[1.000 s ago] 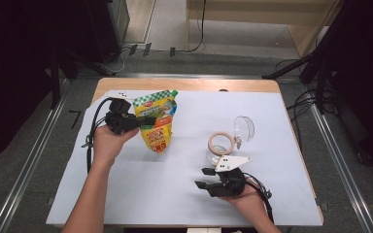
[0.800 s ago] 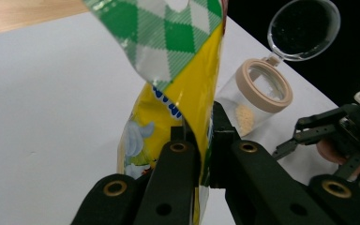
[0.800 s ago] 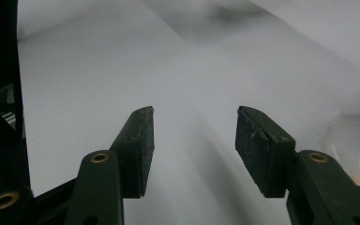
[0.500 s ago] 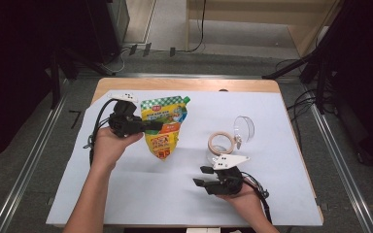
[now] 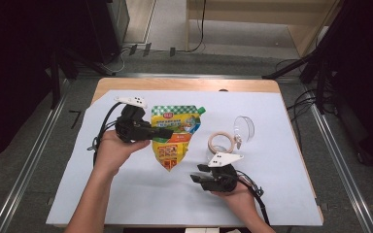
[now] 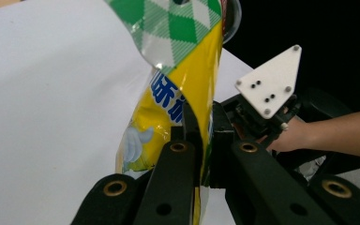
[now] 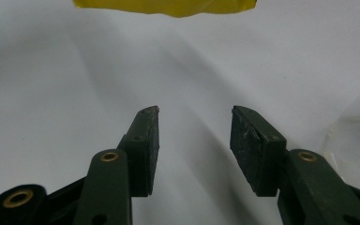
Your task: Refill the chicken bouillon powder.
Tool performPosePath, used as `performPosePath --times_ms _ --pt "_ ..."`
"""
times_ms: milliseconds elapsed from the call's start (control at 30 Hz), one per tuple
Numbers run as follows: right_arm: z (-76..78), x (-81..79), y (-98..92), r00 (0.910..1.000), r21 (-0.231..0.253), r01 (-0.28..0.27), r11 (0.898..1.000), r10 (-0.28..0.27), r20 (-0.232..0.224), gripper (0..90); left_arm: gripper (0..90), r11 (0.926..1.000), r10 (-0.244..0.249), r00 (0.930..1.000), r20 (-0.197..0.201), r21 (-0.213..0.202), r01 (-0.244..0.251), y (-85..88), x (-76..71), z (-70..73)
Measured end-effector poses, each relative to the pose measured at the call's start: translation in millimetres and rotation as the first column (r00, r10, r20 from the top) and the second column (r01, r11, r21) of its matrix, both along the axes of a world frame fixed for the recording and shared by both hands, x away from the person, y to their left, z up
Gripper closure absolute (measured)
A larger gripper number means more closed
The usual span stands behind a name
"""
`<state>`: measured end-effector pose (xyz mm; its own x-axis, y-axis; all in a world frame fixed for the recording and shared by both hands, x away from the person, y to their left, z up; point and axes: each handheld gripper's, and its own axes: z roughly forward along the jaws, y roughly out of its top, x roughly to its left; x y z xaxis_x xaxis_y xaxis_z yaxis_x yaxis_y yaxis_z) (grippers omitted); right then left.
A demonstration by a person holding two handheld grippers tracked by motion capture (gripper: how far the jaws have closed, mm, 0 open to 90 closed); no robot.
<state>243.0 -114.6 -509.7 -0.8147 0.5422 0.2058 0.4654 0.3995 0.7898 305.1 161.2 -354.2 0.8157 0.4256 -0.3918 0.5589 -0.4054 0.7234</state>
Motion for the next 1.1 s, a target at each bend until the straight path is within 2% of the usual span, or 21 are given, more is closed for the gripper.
performPosePath --times_ms 100,233,333,467,567,600,667,700,800,967,1100 --pt "-2.4 1.2 2.8 1.0000 -0.014 0.010 1.000 -0.010 0.000 58.4 90.0 0.9997 -0.025 0.9997 0.001 0.006 0.025 -8.4 -4.9 2.0" --pt "-2.2 1.1 4.8 0.9993 -0.022 0.020 1.000 -0.019 0.033 70.7 90.0 0.9985 -0.054 0.9985 -0.011 0.009 0.054 -18.8 -10.2 2.5" --pt "-0.5 -0.2 7.5 0.9981 -0.023 0.033 0.999 -0.031 0.053 75.7 90.0 0.9970 -0.074 0.9969 -0.025 0.019 0.075 -26.5 -14.1 2.3" --pt "-0.7 0.5 9.3 0.9978 -0.021 0.044 0.999 -0.043 0.051 80.0 90.0 0.9962 -0.087 0.9954 -0.039 0.003 0.087 -32.4 -18.3 3.4" --pt "-2.2 1.7 10.4 0.9965 -0.024 0.053 0.998 -0.051 0.066 81.0 90.0 0.9940 -0.108 0.9913 -0.075 -0.026 0.106 -35.5 -21.4 4.9" --pt "-2.0 2.2 10.0 0.9945 -0.019 0.055 0.998 -0.053 0.090 81.5 90.0 0.9941 -0.107 0.9911 -0.080 -0.027 0.105 -36.0 -21.5 4.4" --pt "-0.5 1.0 10.3 0.9934 -0.014 0.045 0.999 -0.043 0.106 81.4 90.0 0.9930 -0.111 0.9878 -0.109 -0.052 0.106 -35.8 -20.4 1.4" --pt "0.0 0.5 10.7 0.9915 -0.012 0.040 0.999 -0.039 0.124 81.4 90.0 0.9935 -0.107 0.9880 -0.111 -0.050 0.102 -35.3 -20.4 1.1" --pt "1.3 -0.5 12.1 0.9914 0.005 0.021 1.000 -0.022 0.129 78.9 90.0 0.9939 -0.096 0.9871 -0.128 -0.066 0.088 -32.5 -18.8 -0.1" --pt "4.8 -7.6 17.8 0.9861 -0.015 -0.018 1.000 0.020 0.165 77.1 90.0 0.9958 -0.052 0.9882 -0.144 -0.082 0.040 -28.9 -16.5 -0.8" --pt "6.8 -10.5 19.5 0.9876 -0.013 -0.028 1.000 0.029 0.154 75.7 89.7 0.9948 -0.028 0.9871 -0.158 -0.101 0.013 -26.3 -13.0 -4.0"
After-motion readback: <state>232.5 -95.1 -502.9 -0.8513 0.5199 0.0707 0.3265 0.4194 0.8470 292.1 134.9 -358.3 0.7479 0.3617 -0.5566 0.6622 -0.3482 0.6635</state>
